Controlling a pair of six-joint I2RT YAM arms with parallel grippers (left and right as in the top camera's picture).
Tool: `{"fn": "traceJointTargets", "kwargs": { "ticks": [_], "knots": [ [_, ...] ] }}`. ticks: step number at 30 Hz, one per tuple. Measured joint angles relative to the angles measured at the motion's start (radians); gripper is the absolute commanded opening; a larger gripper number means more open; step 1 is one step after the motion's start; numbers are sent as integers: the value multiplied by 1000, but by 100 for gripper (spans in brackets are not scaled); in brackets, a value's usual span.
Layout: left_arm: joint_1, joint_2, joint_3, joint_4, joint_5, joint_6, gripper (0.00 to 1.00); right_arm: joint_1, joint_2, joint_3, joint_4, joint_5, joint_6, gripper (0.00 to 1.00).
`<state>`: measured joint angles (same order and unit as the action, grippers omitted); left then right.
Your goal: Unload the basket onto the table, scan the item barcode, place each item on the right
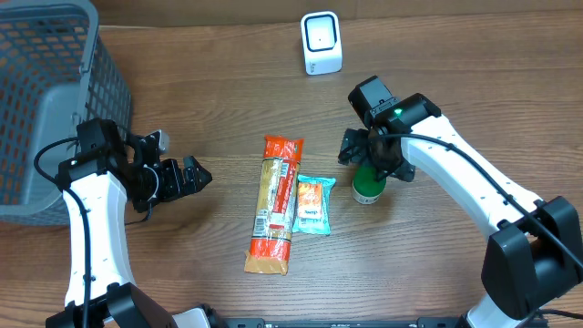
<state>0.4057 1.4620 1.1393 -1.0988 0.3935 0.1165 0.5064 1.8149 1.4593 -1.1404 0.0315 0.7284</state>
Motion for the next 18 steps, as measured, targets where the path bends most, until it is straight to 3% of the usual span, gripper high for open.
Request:
{"fn": "traceJointTargets", "kwargs": {
  "ticks": [14,18],
  "knots": [
    [0,0,0,0,0,0,99,0,0,-112,105,-11,157,100],
    [0,0,0,0,0,0,99,0,0,-139,129,-5,118,100]
  ]
}}
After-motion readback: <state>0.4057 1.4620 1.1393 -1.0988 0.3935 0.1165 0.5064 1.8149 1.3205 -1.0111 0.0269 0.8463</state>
